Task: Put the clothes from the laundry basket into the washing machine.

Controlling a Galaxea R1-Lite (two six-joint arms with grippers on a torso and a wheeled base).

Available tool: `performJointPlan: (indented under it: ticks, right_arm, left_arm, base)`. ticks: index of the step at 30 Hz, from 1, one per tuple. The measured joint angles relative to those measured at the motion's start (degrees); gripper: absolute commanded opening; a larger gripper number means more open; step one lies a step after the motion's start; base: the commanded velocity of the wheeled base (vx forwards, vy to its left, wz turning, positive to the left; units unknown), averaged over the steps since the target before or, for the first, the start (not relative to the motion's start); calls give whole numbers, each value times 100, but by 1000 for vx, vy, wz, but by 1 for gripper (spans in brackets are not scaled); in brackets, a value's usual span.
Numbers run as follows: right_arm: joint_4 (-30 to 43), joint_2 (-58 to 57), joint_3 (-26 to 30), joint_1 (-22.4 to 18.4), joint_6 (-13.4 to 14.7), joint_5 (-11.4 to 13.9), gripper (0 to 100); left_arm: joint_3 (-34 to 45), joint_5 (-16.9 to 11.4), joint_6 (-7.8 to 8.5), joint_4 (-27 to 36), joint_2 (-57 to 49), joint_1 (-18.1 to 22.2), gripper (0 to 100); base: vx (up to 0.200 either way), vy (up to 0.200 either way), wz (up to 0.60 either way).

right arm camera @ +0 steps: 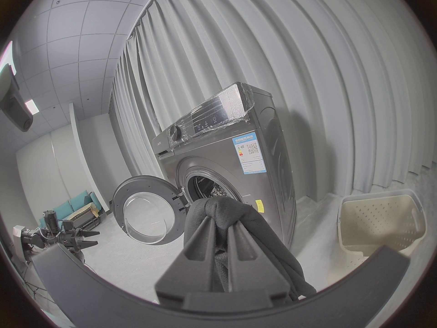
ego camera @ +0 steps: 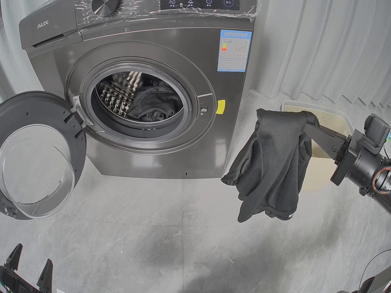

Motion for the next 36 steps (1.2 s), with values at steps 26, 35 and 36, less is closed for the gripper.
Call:
performJointPlan:
  ticks: [26,35,36]
  right_arm:
    - [0,5,-4,-11,0,2,0]
    - [2,16,10,-16,0,5,0]
    - [2,17,11,-18,0,2,0]
  left_arm:
    - [0,0,0,2,10,0,100]
    - [0,0,0,2,10,0,100]
    - [0,0,-2,2,10,0,100]
  base:
    - [0,146,0]
    - [0,0,0]
    - [0,0,0]
